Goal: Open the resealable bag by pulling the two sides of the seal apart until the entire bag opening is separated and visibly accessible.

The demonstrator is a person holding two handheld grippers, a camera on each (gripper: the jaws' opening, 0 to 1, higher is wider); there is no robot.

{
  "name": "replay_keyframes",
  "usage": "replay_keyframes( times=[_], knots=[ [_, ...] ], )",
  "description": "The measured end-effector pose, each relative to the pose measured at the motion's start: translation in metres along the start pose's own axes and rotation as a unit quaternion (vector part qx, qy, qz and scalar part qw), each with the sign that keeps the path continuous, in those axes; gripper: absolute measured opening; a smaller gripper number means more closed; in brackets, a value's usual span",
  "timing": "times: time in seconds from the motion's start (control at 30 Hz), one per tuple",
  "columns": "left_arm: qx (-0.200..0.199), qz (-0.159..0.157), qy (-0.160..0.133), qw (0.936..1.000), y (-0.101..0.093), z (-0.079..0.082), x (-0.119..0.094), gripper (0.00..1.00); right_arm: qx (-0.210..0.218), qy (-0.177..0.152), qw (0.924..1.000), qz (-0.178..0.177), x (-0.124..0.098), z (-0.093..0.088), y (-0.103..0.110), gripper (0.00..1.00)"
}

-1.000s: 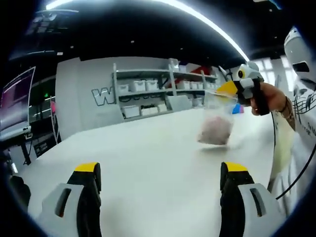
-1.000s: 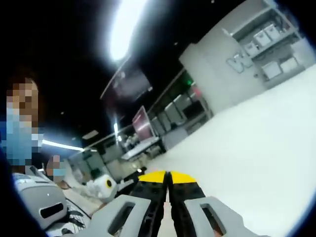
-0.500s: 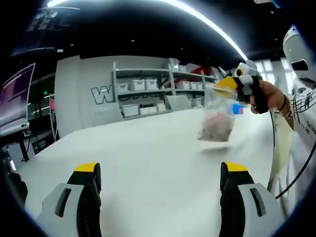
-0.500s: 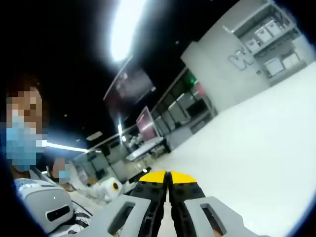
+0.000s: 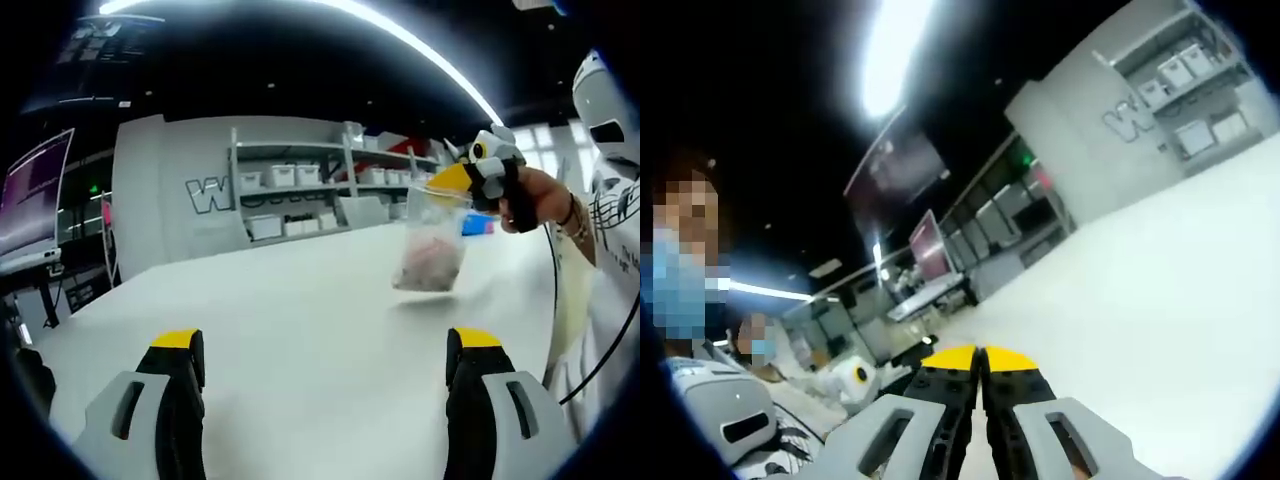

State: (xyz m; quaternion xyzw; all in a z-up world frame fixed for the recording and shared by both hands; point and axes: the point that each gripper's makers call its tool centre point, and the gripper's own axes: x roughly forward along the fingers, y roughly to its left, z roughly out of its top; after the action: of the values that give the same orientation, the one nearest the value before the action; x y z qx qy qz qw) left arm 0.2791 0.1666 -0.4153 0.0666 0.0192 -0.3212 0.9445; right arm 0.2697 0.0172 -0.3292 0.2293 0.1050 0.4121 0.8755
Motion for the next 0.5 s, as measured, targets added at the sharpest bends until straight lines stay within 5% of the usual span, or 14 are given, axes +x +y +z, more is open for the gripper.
replay_keyframes(
  times=[0.5],
  knots=[
    [0.010, 0.000, -0.005, 0.9999, -0.002, 0.000, 0.001, 1.00, -0.029, -0.001, 0.9996, 0.000, 0.014, 0.012, -0.003, 0.00]
  ],
)
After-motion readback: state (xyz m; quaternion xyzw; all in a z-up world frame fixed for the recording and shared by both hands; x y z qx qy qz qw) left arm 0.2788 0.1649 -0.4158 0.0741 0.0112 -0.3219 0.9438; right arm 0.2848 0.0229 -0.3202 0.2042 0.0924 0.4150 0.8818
